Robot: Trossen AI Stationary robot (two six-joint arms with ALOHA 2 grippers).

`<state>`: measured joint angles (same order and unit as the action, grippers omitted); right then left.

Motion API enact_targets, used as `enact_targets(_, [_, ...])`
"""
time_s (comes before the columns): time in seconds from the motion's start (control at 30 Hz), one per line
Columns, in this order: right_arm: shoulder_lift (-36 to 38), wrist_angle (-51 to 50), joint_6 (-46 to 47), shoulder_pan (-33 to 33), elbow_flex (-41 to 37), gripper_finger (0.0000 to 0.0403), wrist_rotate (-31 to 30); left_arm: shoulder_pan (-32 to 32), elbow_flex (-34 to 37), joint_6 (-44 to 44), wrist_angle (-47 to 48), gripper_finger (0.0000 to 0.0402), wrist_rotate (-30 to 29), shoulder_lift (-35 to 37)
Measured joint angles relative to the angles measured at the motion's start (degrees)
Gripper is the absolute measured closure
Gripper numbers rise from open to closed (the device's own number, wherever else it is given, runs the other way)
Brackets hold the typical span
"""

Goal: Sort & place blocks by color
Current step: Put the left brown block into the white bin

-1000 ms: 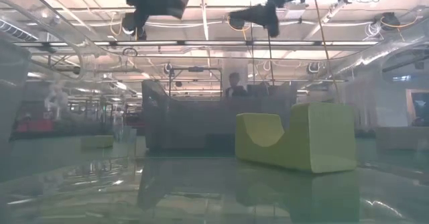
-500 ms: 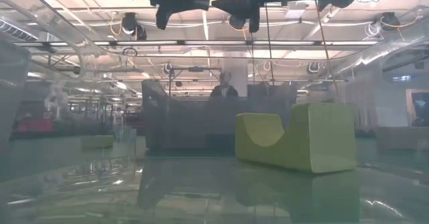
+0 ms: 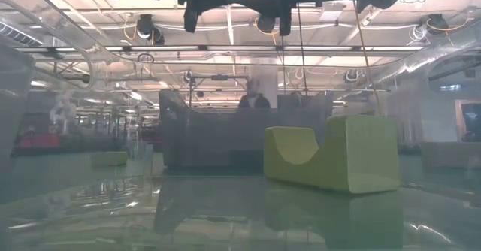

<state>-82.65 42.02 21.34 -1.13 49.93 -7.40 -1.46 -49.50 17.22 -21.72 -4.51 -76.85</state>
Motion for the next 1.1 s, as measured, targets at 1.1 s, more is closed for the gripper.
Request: enact_targets(1.1, [4.0, -14.0, 1.9, -5.6, 0.0, 0.0367, 0.5, -0.6, 0.0, 5.7, 9.1, 0.0189, -13.1, 0.0])
